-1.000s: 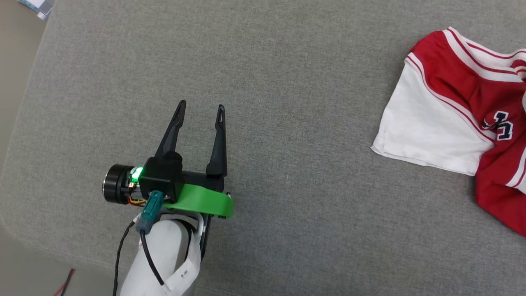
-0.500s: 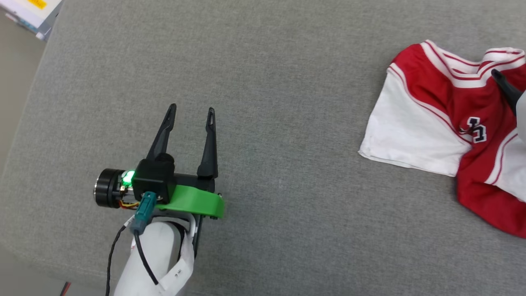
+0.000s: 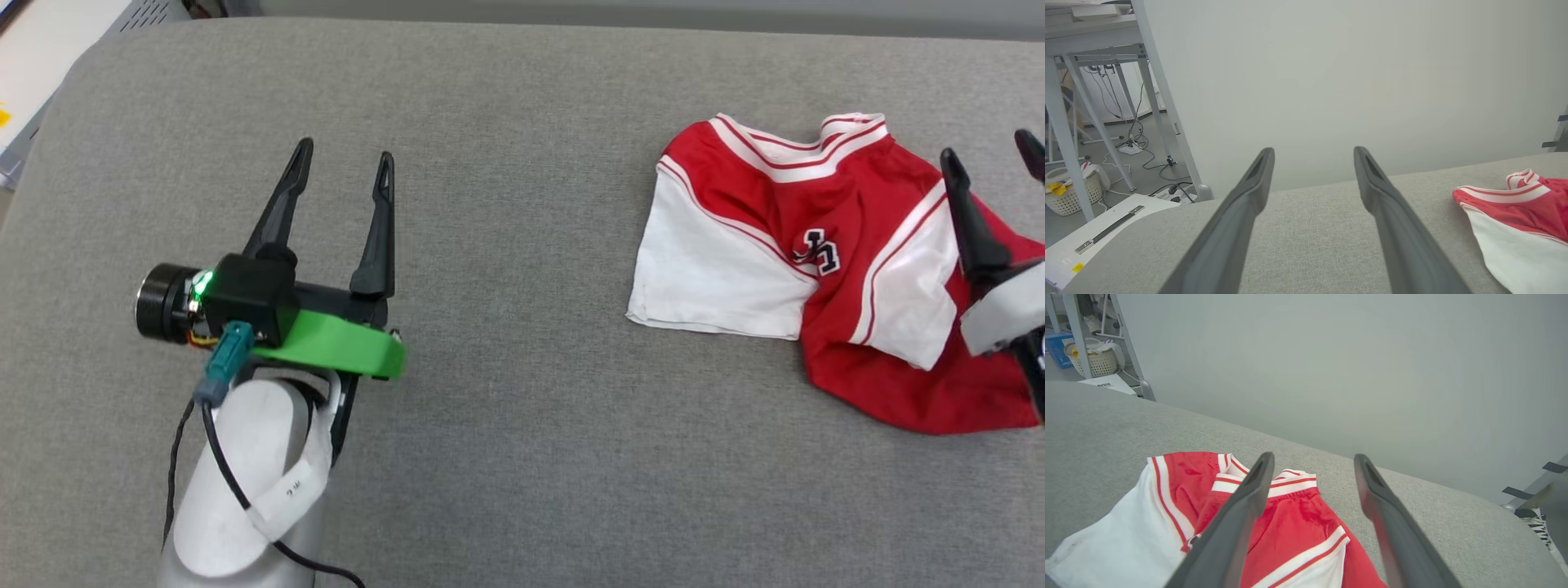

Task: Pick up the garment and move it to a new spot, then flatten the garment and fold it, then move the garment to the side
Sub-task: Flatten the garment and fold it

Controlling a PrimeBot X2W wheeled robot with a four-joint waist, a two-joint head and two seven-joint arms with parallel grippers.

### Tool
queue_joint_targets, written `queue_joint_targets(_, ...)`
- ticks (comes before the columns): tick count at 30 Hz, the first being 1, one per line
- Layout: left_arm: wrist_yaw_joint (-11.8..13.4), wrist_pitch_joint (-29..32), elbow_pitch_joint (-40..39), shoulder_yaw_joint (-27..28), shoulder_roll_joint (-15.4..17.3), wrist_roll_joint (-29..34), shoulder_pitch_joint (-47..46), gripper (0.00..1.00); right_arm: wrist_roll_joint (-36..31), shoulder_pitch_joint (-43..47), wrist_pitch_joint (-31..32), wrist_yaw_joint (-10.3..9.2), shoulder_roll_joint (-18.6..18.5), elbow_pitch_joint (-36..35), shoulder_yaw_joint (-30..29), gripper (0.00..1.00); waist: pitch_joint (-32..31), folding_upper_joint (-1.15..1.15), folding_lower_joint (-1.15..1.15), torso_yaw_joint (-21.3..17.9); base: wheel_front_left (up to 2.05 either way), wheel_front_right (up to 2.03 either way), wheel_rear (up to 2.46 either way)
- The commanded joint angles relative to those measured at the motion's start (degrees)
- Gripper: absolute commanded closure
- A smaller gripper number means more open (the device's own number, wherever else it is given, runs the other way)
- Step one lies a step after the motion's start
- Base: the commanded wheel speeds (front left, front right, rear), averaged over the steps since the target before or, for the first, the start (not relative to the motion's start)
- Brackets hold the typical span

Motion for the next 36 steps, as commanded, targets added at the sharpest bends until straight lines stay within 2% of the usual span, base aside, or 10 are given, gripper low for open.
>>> queue_joint_targets(1, -0.92, -0.31, 1.12, -0.54, 0.78, -0.84, -2.35, 0.00, -1.60, 2.68, -0.68, -0.03, 1.89, -1.99, -1.65, 0.00, -1.64, 0.22, 0.00, -2.11, 0.00, 0.00, 0.00)
queue_joint_targets(4, -2.45, 2.05, 4.15, -3.20, 2.39, -2.85, -7.67, 0.00, -4.94, 8.05, -1.17, -0.03, 5.94, -7.43, -5.50, 0.00, -1.74, 0.22, 0.00, -3.03, 0.00, 0.00, 0.00)
queue_joint_targets(9, -3.07, 9.96, 7.32, -10.82, 5.55, -8.14, -16.99, 0.00, -7.26, 13.89, -2.05, -0.03, 11.45, -13.72, -9.63, 0.00, -1.13, 0.22, 0.00, -4.77, 0.00, 0.00, 0.00)
queue_joint_targets(10, -3.08, 11.82, 7.64, -13.38, 6.55, -10.14, -19.09, 0.00, -7.78, 15.05, -2.05, -0.03, 12.60, -14.92, -10.09, 0.00, -0.98, 0.22, 0.00, -5.17, 0.00, 0.00, 0.00)
queue_joint_targets(11, -3.10, 17.61, 8.49, -20.32, 9.07, -15.82, -23.97, 0.00, -9.14, 17.76, -1.50, -0.03, 15.16, -17.59, -10.88, 0.00, -0.51, 0.22, 0.00, -6.05, 0.00, 0.00, 0.00)
queue_joint_targets(14, -3.10, 24.78, 9.23, -27.90, 11.16, -22.59, -28.82, 0.00, -10.05, 19.46, -1.12, -0.03, 16.77, -18.93, -11.24, 0.00, 0.15, 0.22, 0.00, -7.02, 0.00, 0.00, 0.00)
queue_joint_targets(22, -3.11, 43.11, 10.24, -46.56, 14.38, -35.90, -40.12, 0.00, -10.80, 19.55, -1.57, -0.03, 18.31, -18.90, -9.87, 0.00, 2.52, 0.22, 0.00, -10.02, 0.00, 0.00, 0.00)
queue_joint_targets(28, -3.11, 53.60, 9.87, -59.11, 15.41, -44.11, -46.90, 0.00, -10.60, 17.90, -2.24, -0.03, 18.51, -17.73, -8.56, 0.00, 5.07, 0.22, 0.00, -12.31, 0.00, 0.00, 0.00)
queue_joint_targets(32, -3.12, 58.47, 10.26, -64.12, 15.63, -46.55, -50.08, 0.00, -10.51, 16.66, -2.86, -0.03, 18.68, -16.81, -7.47, 0.00, 7.14, 0.22, 0.00, -13.82, 0.00, 0.00, 0.00)
queue_joint_targets(36, -3.12, 65.29, 9.93, -65.25, 15.94, -45.00, -50.02, 0.00, -10.19, 15.11, -3.49, -0.03, 18.96, -15.67, -6.30, 0.00, 9.55, 0.22, 0.00, -15.52, 0.00, 0.00, 0.00)
